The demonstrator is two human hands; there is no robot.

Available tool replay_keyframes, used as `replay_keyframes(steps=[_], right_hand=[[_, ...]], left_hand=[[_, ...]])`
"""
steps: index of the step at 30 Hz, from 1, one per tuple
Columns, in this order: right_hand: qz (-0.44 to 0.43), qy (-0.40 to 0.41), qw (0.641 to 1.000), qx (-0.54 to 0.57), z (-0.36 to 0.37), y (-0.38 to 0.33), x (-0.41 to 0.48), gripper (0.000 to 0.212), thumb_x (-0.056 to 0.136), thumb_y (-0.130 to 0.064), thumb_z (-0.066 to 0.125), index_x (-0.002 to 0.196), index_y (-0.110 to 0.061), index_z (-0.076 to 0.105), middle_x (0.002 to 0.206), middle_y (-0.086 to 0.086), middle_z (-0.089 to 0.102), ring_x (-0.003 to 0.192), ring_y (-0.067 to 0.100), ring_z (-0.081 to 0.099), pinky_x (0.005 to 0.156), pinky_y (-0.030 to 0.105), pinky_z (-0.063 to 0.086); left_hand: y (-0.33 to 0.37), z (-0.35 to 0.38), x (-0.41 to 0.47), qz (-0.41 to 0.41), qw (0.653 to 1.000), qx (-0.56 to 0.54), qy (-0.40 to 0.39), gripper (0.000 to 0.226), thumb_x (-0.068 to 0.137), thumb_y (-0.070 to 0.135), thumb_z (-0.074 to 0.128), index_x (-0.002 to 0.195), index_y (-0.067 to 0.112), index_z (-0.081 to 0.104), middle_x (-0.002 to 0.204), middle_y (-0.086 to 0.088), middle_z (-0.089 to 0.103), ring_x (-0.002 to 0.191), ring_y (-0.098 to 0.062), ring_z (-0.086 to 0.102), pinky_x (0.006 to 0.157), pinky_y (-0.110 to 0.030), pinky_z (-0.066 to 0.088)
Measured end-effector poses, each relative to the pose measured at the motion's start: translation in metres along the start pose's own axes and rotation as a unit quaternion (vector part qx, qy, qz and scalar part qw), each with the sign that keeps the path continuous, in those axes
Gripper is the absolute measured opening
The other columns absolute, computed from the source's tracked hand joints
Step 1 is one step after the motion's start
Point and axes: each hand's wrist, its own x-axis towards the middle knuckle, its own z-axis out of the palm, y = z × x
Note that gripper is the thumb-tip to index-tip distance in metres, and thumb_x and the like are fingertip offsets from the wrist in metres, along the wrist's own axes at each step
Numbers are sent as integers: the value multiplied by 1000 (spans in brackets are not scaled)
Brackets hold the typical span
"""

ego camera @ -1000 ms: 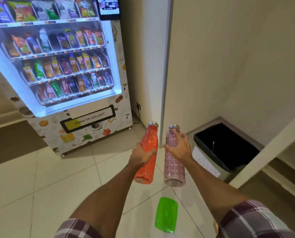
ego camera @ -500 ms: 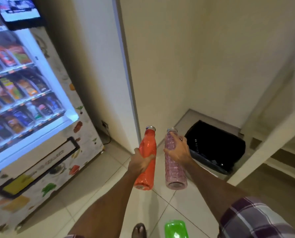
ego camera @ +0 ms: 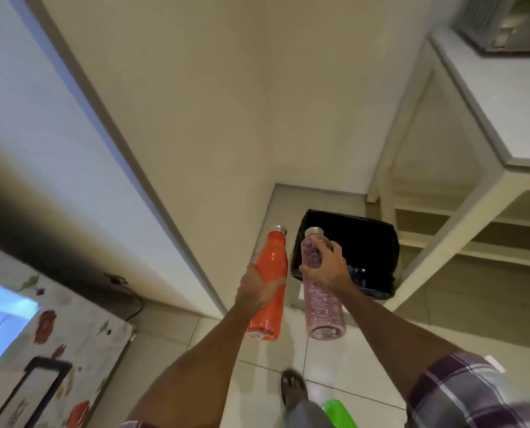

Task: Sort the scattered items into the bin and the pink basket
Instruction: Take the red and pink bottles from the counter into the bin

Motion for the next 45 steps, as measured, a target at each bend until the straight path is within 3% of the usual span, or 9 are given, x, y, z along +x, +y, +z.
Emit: replay_keyframes(steps=[6,14,19,24,33,38,41,45], right_hand=[[69,26,997,15,-4,39,79,78,75,-37,75,142,-39,35,147,5,22,127,38,43,104,47,43],[163,51,985,34,-20,93,176,80,77,-38,74,146,-37,32,149,8,21,129,41,40,104,50,43],[213,47,975,44,-12,130,230,80,78,-39,73,147,-36,31,152,12,20,133,43,36,109,51,38],[270,51,959,71,21,173,280,77,78,-40,74,145,-36,36,150,12,22,132,41,37,105,50,42],[310,22,948,70,75,258,354,71,80,-41,75,143,-33,43,154,15,22,139,38,31,112,49,35],[317,0,944,90,92,299,388,68,79,-40,75,141,-32,47,151,14,34,134,35,40,108,48,41],[321,-7,942,98,102,319,405,68,82,-39,73,143,-32,45,149,14,36,135,35,41,108,47,41],[309,12,944,115,105,328,409,68,83,-32,73,144,-25,42,144,10,45,130,28,46,108,41,42]], left_hand=[[47,38,84,11,997,41,-64,81,70,54,72,134,19,35,127,-11,54,109,-33,59,96,-48,50],[98,104,191,11,984,85,-159,77,75,50,73,134,19,35,127,-10,56,105,-29,60,96,-47,49],[113,149,257,30,968,158,-194,84,75,59,70,137,16,32,128,-12,55,110,-34,59,93,-44,50],[96,205,320,28,958,199,-205,88,74,62,68,137,16,28,128,-14,52,110,-33,58,86,-39,48],[54,285,419,18,939,252,-231,103,71,62,71,147,13,21,141,-18,44,123,-39,51,96,-48,45],[41,322,459,2,926,285,-248,105,72,63,69,149,14,18,144,-20,41,125,-40,50,99,-52,47],[34,341,477,14,926,274,-259,99,76,58,69,149,16,18,143,-18,43,123,-38,53,96,-47,49],[29,349,478,77,930,224,-280,77,88,35,64,149,25,18,135,-14,51,118,-33,56,96,-48,50]])
